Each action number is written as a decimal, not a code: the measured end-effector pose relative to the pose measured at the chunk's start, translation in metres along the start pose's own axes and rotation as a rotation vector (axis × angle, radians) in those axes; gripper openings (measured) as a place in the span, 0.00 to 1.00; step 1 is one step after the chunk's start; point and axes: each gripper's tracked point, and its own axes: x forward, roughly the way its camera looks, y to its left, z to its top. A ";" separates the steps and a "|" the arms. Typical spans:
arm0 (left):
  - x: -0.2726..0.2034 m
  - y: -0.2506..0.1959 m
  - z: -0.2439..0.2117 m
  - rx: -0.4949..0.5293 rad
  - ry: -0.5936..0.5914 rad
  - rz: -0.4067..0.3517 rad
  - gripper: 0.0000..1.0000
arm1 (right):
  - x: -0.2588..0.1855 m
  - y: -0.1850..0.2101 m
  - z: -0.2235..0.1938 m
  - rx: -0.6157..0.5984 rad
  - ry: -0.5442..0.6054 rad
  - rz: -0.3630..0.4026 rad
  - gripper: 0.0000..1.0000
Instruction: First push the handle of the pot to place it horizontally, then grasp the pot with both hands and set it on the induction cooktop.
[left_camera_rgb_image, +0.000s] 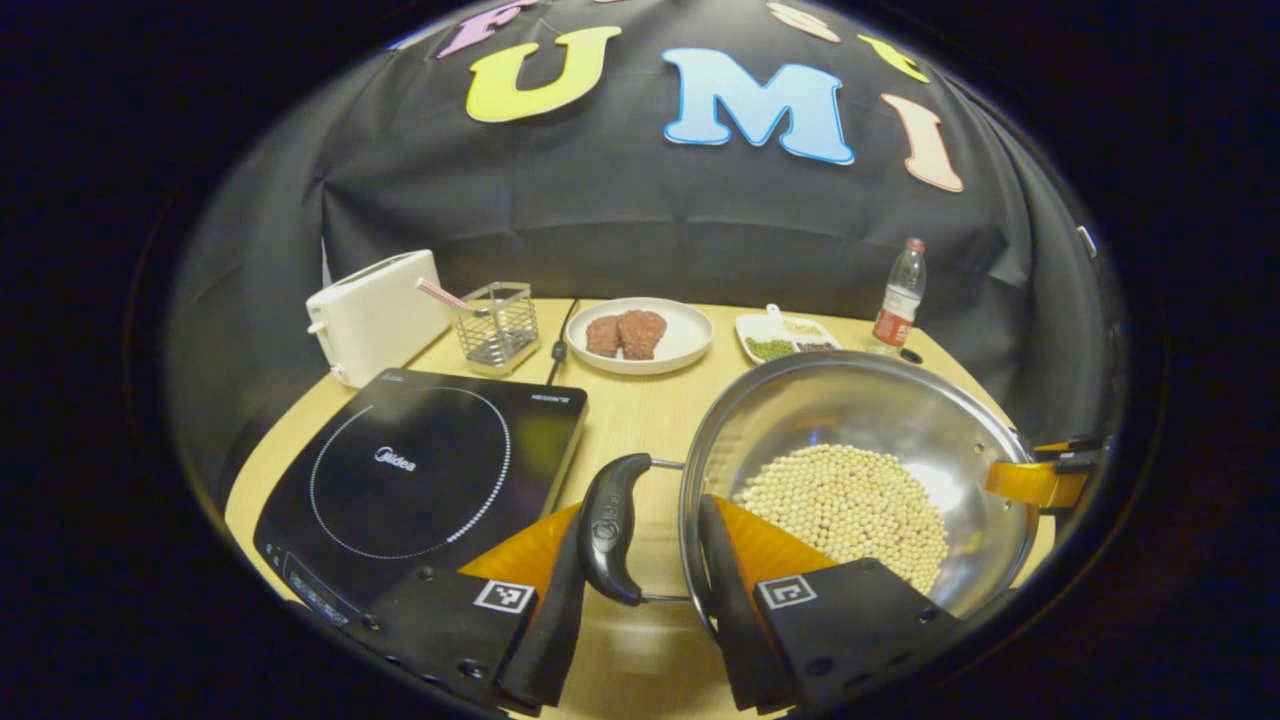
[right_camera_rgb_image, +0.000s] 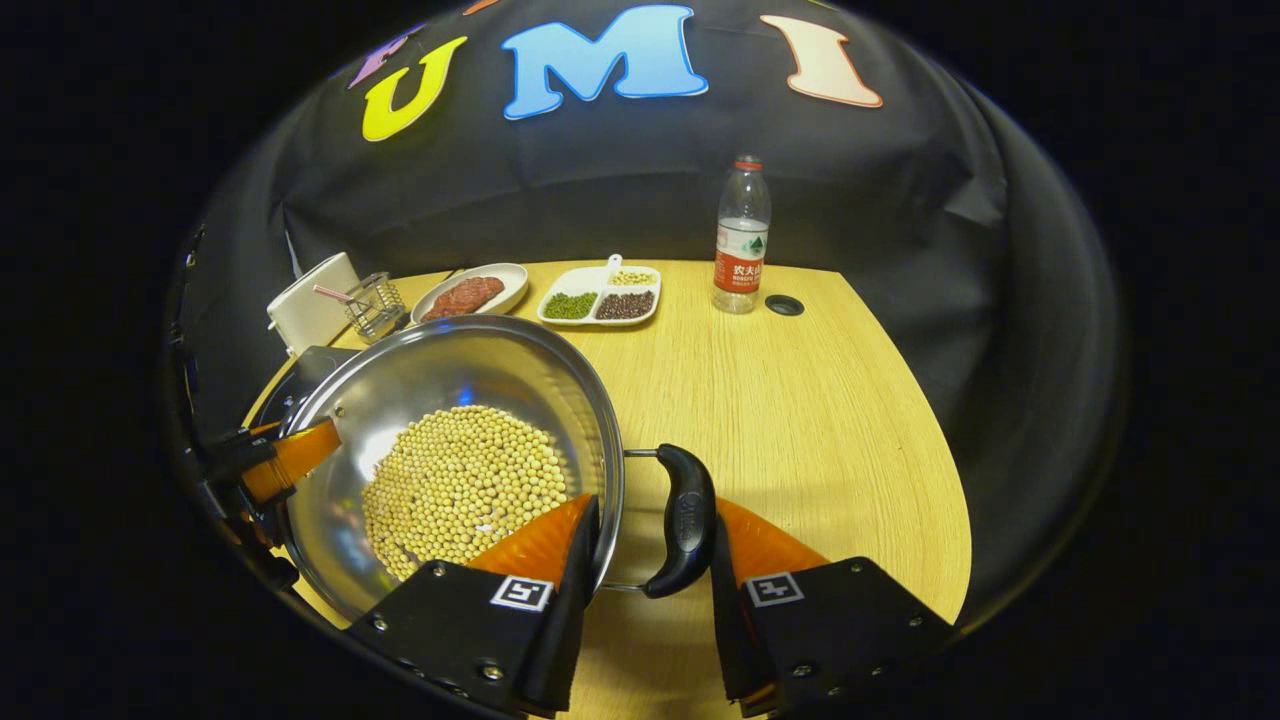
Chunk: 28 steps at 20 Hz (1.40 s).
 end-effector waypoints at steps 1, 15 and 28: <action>-0.007 0.004 -0.001 -0.007 -0.006 0.005 0.64 | -0.003 0.004 0.003 -0.003 -0.009 0.004 0.55; -0.051 0.090 0.020 0.014 -0.044 -0.048 0.66 | -0.043 0.090 0.005 0.035 -0.050 -0.049 0.55; -0.049 0.205 0.031 0.055 -0.055 -0.072 0.67 | -0.042 0.199 0.005 0.086 -0.058 -0.079 0.55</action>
